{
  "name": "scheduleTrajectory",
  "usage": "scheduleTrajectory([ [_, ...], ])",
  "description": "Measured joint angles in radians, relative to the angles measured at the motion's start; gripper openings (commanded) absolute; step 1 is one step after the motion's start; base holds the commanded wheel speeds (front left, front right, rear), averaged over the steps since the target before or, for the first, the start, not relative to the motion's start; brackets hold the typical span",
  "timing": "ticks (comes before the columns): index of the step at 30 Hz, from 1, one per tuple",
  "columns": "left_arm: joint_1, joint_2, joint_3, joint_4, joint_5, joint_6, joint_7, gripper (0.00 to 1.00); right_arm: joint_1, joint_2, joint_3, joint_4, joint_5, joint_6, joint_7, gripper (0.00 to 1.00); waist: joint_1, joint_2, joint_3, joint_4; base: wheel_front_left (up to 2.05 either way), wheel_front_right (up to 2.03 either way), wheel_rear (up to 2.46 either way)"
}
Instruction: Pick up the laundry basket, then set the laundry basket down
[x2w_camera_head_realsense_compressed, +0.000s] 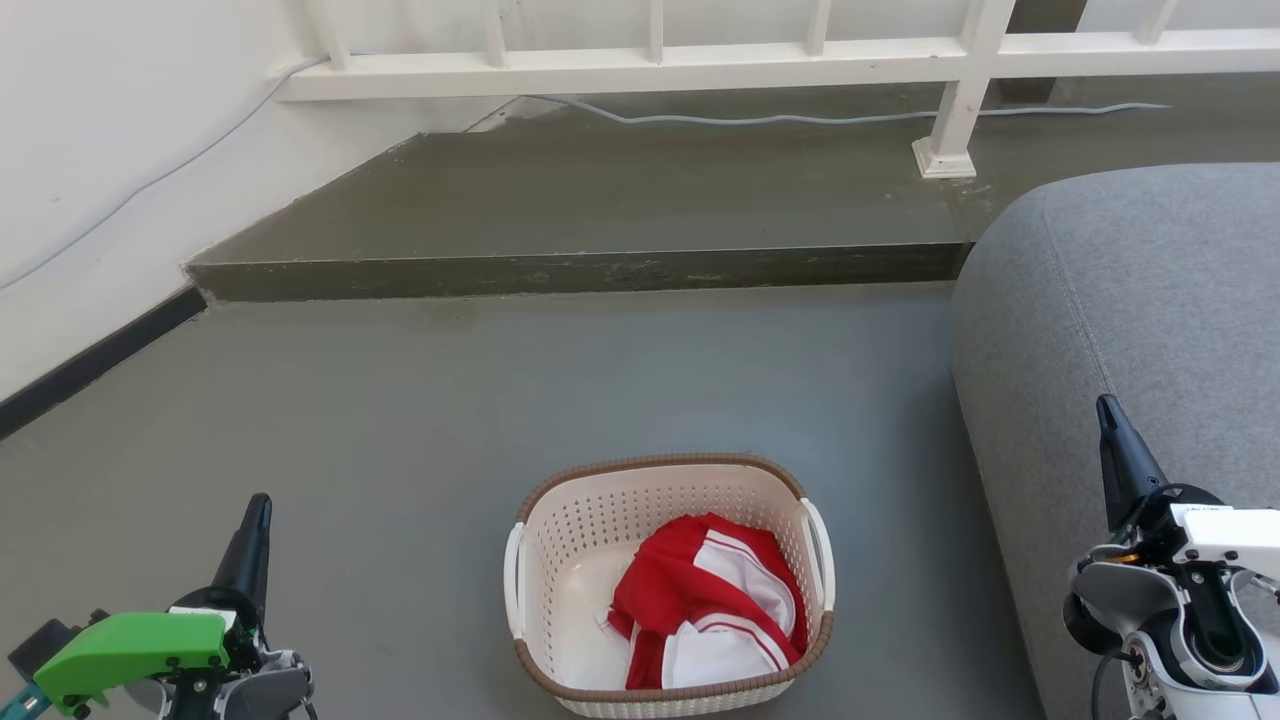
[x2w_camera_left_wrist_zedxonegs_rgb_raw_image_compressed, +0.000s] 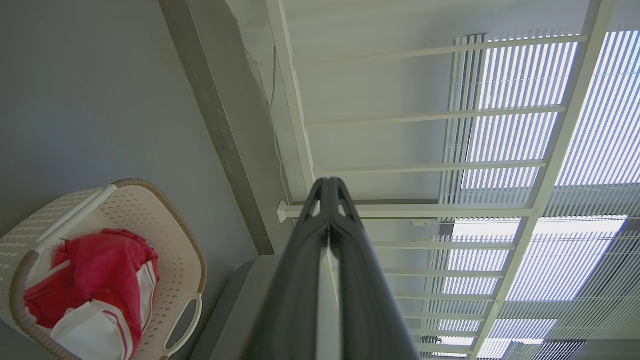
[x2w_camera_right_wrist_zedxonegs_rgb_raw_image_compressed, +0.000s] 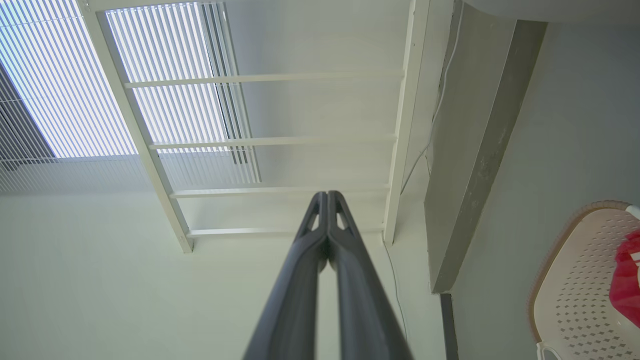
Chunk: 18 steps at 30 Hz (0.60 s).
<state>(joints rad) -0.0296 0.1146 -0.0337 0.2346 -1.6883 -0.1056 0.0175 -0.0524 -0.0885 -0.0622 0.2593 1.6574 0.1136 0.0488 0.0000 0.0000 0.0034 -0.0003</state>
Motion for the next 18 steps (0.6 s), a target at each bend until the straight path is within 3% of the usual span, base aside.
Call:
scheduleTrajectory([
  [18,-0.003,-0.002,0.001,0.014,0.000,-0.007,0.001,0.00,-0.001,0.001,-0.001,0.006,0.000,0.000,0.005,0.00,0.0000,0.0000,0.000,0.000,0.00,0.00,0.00],
])
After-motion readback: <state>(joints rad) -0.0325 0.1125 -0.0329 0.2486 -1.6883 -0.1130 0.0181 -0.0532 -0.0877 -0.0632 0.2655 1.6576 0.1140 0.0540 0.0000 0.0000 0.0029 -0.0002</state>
